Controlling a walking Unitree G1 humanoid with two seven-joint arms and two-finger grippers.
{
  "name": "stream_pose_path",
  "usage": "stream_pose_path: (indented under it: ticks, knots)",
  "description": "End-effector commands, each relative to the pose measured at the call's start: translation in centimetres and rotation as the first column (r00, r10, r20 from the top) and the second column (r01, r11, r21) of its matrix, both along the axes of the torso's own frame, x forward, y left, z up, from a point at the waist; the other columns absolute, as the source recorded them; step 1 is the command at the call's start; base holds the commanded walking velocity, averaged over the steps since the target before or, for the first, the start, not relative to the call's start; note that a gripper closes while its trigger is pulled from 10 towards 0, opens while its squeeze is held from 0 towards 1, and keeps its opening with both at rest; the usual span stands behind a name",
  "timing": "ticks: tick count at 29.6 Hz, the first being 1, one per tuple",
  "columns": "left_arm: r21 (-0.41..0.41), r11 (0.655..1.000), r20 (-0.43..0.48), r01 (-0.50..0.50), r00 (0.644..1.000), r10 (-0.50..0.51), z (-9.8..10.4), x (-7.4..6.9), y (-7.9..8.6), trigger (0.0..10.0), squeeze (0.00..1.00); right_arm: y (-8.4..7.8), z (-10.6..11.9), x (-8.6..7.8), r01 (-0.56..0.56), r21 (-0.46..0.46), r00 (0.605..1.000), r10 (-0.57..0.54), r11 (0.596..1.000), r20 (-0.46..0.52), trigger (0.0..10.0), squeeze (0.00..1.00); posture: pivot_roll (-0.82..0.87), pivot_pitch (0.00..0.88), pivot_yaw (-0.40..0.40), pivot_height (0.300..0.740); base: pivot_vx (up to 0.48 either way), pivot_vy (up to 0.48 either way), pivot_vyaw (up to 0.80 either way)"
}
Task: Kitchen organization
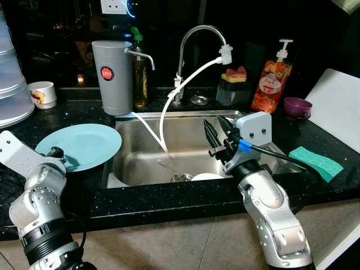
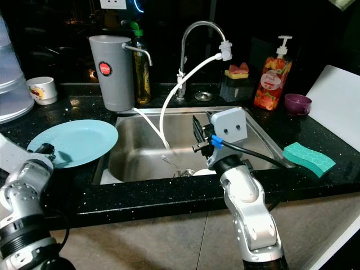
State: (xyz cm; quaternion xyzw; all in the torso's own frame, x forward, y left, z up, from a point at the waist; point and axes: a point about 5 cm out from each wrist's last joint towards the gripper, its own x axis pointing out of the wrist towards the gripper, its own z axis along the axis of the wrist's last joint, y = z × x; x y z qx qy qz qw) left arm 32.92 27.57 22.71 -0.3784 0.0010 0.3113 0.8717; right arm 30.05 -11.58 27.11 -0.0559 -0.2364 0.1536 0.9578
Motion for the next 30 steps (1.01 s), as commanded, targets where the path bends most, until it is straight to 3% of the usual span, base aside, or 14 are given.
stream_pose_path:
  ticks: [1, 2, 3, 4, 5, 7, 21, 23, 24, 30]
  knots:
    - [-0.121, 0.992, -0.047, 0.036, 0.998, -0.042, -2.2, 0.4, -0.7, 8.4, 0.00, 0.0, -0.1, 0.1, 0.008, -0.009, 1.000, -0.008, 1.000, -0.001, 10.0, 0.00, 0.04, 0.061, -0.050, 0.740, 0.000, 0.000, 0.00]
    - [-0.151, 0.988, -0.040, 0.041, 0.998, -0.048, -2.4, 0.5, -0.8, 8.4, 0.00, 0.0, -0.1, 0.1, 0.008, -0.009, 1.000, -0.008, 1.000, -0.001, 10.0, 0.00, 0.04, 0.061, -0.050, 0.740, 0.000, 0.000, 0.00]
    - [-0.178, 0.983, -0.030, 0.051, 0.998, -0.057, -2.6, 0.6, -0.9, 4.2, 0.00, 0.0, -0.1, 0.1, 0.009, -0.009, 1.000, -0.009, 1.000, -0.001, 10.0, 0.00, 0.04, 0.061, -0.050, 0.740, 0.000, 0.000, 0.00]
    - [-0.190, 0.980, -0.024, 0.057, 0.998, -0.063, -2.6, 0.7, -0.9, 4.2, 0.00, 0.0, -0.1, 0.1, 0.009, -0.009, 1.000, -0.009, 1.000, -0.001, 10.0, 0.00, 0.04, 0.061, -0.050, 0.740, 0.000, 0.000, 0.00]
    - [-0.208, 0.976, -0.016, 0.062, 0.998, -0.067, -2.7, 0.7, -1.0, 0.0, 0.00, 0.0, -0.1, 0.1, 0.009, -0.009, 1.000, -0.009, 1.000, -0.001, 10.0, 0.00, 0.04, 0.061, -0.050, 0.740, 0.000, 0.000, 0.00]
    - [-0.243, 0.966, 0.008, 0.084, 0.996, -0.085, -2.7, 0.9, -1.1, 0.0, 0.00, 0.0, -0.1, 0.1, 0.009, -0.009, 1.000, -0.009, 1.000, -0.001, 10.0, 0.00, 0.04, 0.062, -0.052, 0.740, 0.000, 0.000, 0.00]
    - [-0.270, 0.957, 0.044, 0.109, 0.994, -0.101, -2.4, 1.2, -1.1, 0.0, 0.00, 0.0, 0.0, 0.1, 0.007, -0.008, 1.000, -0.007, 1.000, 0.000, 10.0, 0.00, 0.04, 0.062, -0.052, 0.740, 0.000, 0.000, 0.00]
    - [-0.243, 0.959, 0.128, 0.144, 0.985, -0.116, -1.2, 1.3, -1.3, 0.0, 0.00, 0.0, 0.0, 0.1, 0.009, -0.008, 1.000, -0.009, 1.000, 0.001, 10.0, 0.00, 0.04, 0.062, -0.052, 0.740, 0.000, 0.000, 0.00]
    - [-0.215, 0.961, 0.180, 0.173, 0.974, -0.135, -0.4, 1.4, -1.5, 9.8, 0.00, 0.0, 0.0, 0.1, 0.010, -0.008, 1.000, -0.010, 1.000, 0.002, 10.0, 0.00, 0.04, 0.060, -0.054, 0.740, 0.000, 0.000, 0.00]
    - [-0.137, 0.949, 0.329, 0.282, 0.917, -0.225, 2.3, 1.4, -2.7, 10.0, 0.00, -0.1, 0.2, 0.2, 0.007, 0.023, 1.000, -0.007, 1.000, -0.004, 10.0, 0.00, 0.04, 0.060, -0.055, 0.740, 0.000, 0.000, 0.00]
